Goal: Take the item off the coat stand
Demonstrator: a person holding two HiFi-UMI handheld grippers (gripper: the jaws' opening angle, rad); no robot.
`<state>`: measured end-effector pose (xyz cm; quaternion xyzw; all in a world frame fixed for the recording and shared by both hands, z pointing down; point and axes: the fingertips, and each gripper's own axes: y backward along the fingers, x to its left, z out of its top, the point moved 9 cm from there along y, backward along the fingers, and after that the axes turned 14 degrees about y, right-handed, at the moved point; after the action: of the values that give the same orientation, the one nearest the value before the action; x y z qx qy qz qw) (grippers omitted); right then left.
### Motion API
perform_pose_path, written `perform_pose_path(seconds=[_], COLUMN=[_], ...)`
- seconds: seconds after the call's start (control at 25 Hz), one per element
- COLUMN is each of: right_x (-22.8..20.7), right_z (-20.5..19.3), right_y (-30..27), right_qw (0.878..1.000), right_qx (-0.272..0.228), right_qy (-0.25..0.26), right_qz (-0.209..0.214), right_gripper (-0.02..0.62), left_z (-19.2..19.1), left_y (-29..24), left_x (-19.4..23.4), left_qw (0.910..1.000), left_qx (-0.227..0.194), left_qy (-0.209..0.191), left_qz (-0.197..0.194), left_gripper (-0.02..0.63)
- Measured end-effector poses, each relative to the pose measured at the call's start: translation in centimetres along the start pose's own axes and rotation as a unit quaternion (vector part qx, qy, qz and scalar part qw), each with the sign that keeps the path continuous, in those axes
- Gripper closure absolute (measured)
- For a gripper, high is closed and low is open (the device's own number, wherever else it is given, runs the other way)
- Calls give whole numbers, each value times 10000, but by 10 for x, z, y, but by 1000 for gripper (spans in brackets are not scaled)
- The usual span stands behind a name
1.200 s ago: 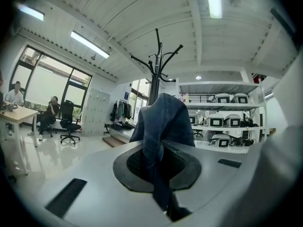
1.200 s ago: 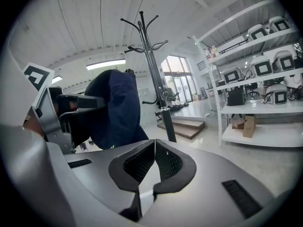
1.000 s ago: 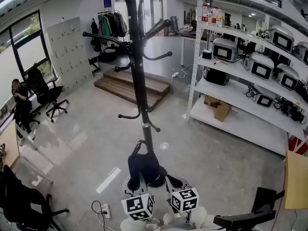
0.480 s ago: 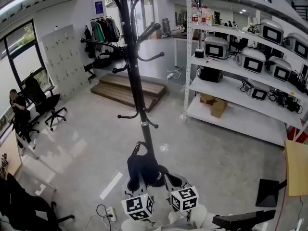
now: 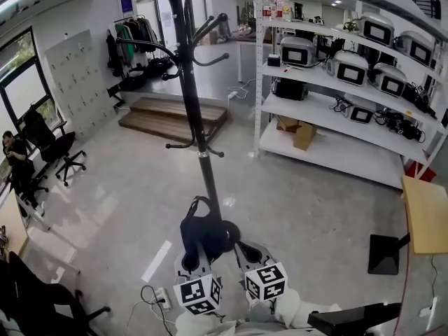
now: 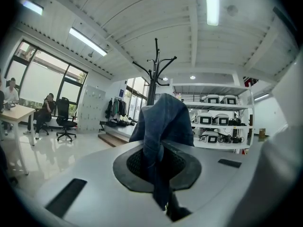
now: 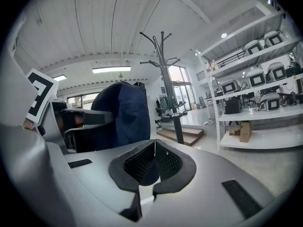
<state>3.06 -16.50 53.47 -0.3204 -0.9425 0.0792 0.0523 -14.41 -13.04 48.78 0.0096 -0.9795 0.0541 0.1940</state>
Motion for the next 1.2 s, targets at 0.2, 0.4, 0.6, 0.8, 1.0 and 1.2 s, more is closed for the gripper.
perform_pose_path(seconds=[0.2, 0.4, 0.6, 0.8, 1.0, 1.2], right_x=[11, 7, 8, 9, 7, 14], right_z=[-6, -4, -2, 3, 3, 8], right_y=[27, 40, 52, 64, 68, 70], right_qw=[9999, 9998, 9999, 9997, 9996, 9988], right_qx=[81, 28, -10, -61, -68, -57], right_qy=[-36, -85, -109, -168, -100, -38], right_qz=[-62, -161, -8, 142, 237, 489], right_gripper=[581, 581, 581, 581, 581, 581], left_z=[-9, -13, -11, -18, -23, -18], left_y=[23, 42, 50, 61, 68, 72], left_x=[1, -5, -16, -23, -26, -29], left_qw=[9999, 9999, 9998, 9997, 9996, 9997], left_qx=[69, 102, 45, 82, 80, 58], left_qy=[98, 74, 98, 117, 103, 94], left_qz=[66, 102, 140, 211, 242, 218], left_gripper=[595, 595, 595, 595, 595, 595])
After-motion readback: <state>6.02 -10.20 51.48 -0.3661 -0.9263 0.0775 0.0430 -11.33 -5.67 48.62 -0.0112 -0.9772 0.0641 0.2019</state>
